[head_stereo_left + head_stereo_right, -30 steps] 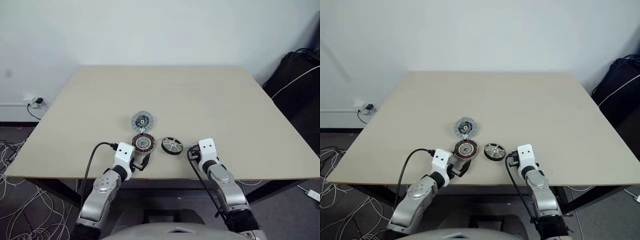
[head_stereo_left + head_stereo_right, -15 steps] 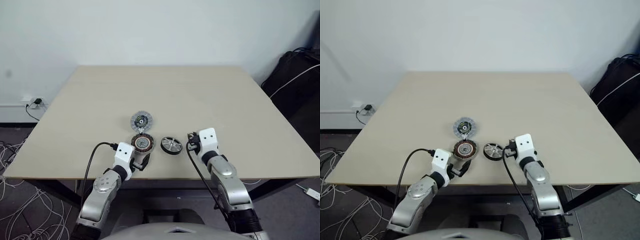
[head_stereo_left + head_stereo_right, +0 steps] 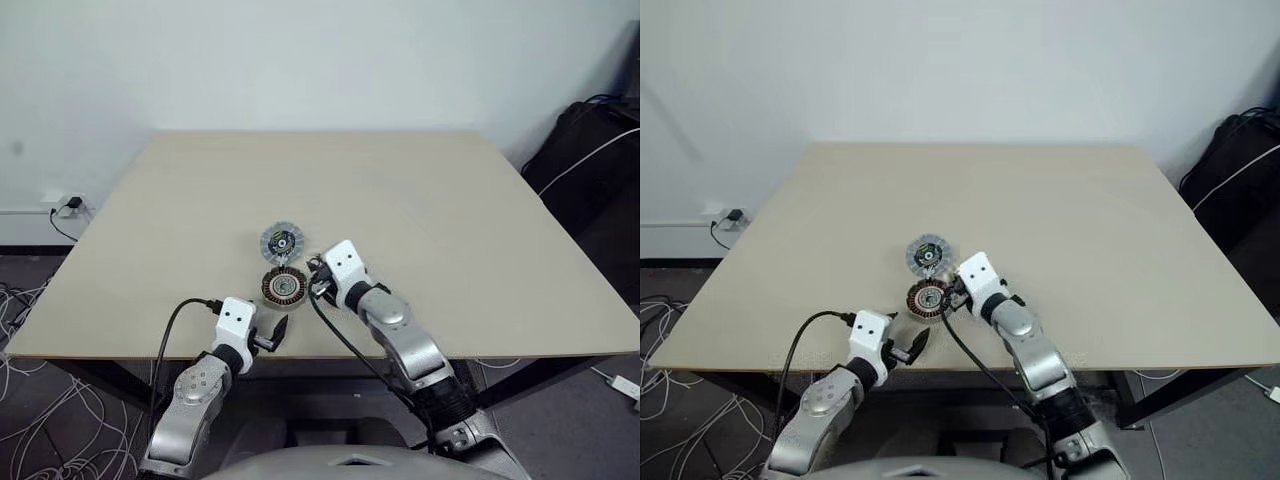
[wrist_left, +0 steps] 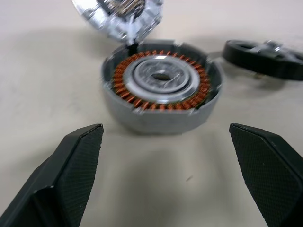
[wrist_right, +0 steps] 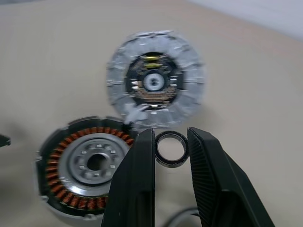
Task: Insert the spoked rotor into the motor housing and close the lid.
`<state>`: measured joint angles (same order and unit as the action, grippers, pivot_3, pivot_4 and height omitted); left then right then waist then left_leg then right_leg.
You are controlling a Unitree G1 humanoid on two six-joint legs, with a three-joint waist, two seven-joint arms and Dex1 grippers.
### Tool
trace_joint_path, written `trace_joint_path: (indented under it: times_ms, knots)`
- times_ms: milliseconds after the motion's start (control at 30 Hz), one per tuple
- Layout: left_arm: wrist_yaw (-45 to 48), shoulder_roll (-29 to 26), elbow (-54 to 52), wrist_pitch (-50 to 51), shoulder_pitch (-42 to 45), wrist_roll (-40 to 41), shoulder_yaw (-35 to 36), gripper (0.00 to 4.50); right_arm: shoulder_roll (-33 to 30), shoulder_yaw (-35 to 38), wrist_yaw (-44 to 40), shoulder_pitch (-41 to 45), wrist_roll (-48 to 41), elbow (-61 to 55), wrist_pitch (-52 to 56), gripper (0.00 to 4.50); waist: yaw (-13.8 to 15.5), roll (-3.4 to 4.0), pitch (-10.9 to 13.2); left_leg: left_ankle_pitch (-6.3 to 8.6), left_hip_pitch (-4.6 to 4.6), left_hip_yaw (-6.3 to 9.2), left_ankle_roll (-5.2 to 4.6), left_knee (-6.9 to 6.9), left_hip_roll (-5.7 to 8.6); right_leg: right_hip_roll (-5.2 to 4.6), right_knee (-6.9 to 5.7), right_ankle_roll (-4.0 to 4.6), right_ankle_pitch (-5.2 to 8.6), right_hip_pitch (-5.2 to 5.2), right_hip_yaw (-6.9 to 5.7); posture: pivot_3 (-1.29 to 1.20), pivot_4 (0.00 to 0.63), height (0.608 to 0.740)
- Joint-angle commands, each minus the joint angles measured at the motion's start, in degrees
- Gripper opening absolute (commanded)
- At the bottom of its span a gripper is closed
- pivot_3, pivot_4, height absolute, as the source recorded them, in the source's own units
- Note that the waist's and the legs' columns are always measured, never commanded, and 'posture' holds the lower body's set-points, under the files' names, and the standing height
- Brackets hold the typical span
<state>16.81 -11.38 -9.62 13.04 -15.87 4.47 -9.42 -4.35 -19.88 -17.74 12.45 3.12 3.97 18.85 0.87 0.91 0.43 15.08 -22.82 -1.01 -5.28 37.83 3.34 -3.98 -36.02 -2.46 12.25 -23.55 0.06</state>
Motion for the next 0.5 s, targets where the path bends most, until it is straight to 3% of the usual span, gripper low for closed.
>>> trace_joint_path:
  times_ms: [33,500]
  knots:
    - [-0.61,-0.1,-3.94,-1.37,-0.19,-0.32,0.9,4.5,0.84,-1.01,-1.29,1.95,0.51,1.93,-2.25,0.67,-0.04,0.0,0.0,0.0,0.0,0.0,0.0,0.0,0.0,0.0,0.0,0.0,0.0,0.0,0.0,0.0,0.0,0.74]
    - [-2.17,0.41,-6.37,-0.72,-2.96,-0.01,1.51,4.5,4.62,-4.73,-3.88,6.5,2.79,13.06,-6.73,0.67,-0.22,0.0,0.0,-0.05,0.07,0.01,0.08,-0.03,0.02,0.08,-0.08,-0.01,-0.01,-0.02,0.0,0.0,0.0,0.74]
